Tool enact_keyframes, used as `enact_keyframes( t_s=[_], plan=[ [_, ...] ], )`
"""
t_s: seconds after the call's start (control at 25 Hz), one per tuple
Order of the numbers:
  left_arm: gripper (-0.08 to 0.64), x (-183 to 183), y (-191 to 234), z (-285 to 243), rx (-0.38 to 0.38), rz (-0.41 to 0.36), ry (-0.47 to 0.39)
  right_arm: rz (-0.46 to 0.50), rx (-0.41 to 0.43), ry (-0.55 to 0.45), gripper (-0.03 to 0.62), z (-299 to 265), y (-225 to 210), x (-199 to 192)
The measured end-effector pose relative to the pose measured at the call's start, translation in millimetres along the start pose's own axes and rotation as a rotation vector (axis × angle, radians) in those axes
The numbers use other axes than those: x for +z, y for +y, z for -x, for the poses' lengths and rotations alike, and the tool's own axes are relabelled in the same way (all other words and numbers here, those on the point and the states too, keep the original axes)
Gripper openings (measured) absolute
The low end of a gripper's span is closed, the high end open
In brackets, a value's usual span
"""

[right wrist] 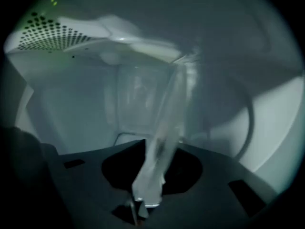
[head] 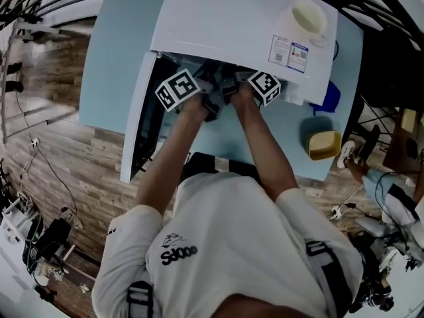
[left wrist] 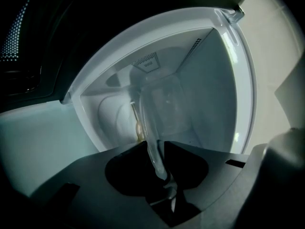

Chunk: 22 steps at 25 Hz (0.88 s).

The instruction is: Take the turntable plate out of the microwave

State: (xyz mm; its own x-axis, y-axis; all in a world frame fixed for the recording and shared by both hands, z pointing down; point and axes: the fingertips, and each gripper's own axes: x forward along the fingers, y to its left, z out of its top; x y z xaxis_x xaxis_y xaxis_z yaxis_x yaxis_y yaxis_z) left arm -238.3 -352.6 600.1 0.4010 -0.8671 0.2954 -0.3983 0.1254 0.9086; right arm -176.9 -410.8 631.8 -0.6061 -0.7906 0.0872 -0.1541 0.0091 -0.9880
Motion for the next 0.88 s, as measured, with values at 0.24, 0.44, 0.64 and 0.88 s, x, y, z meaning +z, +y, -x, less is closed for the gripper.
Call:
enact_keyframes(
  t_s=[0.24,0.44,0.64,0.88],
  plan=[
    [0.105,-5.6,7.6,10.0,-0.015,-0.016,0.017,-0.108,-0.004,-0.017,0.032,2.3,-8.1,-4.1],
    [0.080,-7.6,8.3,27.2,-0.033,-0.069,0.027,-0.137,0.044,-0.034,0.029,12.9,0.9,-9.3],
    [0.080,-19.1,13.6,47.8,-0.018,-0.091,0.054,-0.127,0.052,-0.037,0.028,34.3,3.8,-26.4],
    [0.148,-38.0,19.7,72.3,-0.002,-0.054,0.035,-0.090,0.047,-0.010,0.028,59.6,7.5,-39.7]
  ],
)
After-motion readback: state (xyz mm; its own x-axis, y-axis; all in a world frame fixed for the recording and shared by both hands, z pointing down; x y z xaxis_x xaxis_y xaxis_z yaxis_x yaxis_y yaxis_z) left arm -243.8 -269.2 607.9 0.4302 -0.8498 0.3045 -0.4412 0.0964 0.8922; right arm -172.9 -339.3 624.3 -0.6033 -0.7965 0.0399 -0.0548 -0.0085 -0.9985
